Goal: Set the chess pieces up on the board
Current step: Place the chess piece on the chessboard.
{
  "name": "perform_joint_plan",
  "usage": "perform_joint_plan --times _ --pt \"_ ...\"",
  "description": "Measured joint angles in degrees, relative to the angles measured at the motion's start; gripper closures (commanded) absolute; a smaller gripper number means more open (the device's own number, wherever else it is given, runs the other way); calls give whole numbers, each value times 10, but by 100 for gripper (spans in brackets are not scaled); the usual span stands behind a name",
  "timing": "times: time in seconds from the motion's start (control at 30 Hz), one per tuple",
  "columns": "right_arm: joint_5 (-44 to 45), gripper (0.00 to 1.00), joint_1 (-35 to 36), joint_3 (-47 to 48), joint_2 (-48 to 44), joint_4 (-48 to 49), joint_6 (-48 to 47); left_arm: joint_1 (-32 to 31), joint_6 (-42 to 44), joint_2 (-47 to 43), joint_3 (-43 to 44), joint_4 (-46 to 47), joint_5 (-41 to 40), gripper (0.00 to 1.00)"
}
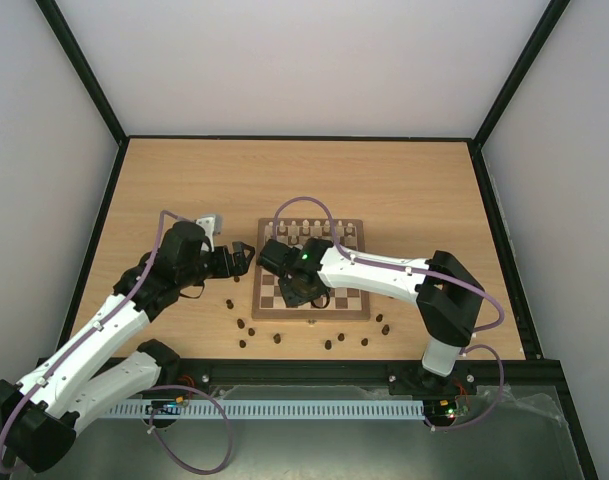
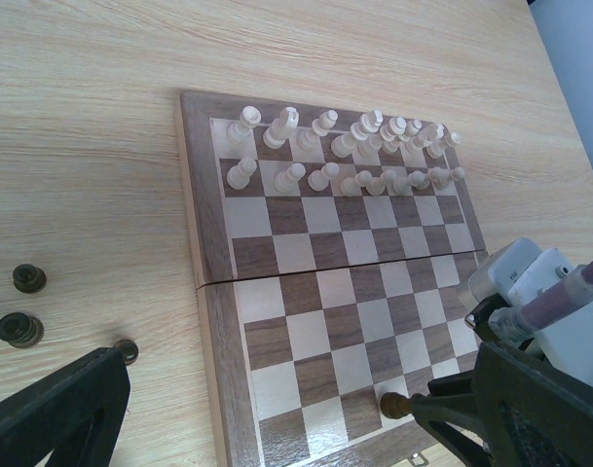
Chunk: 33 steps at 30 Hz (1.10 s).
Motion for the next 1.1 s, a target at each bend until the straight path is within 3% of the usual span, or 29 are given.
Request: perform_joint_plan --times 1.1 --pt "3 94 1 -10 0 -1 7 0 -1 0 0 0 -4 1"
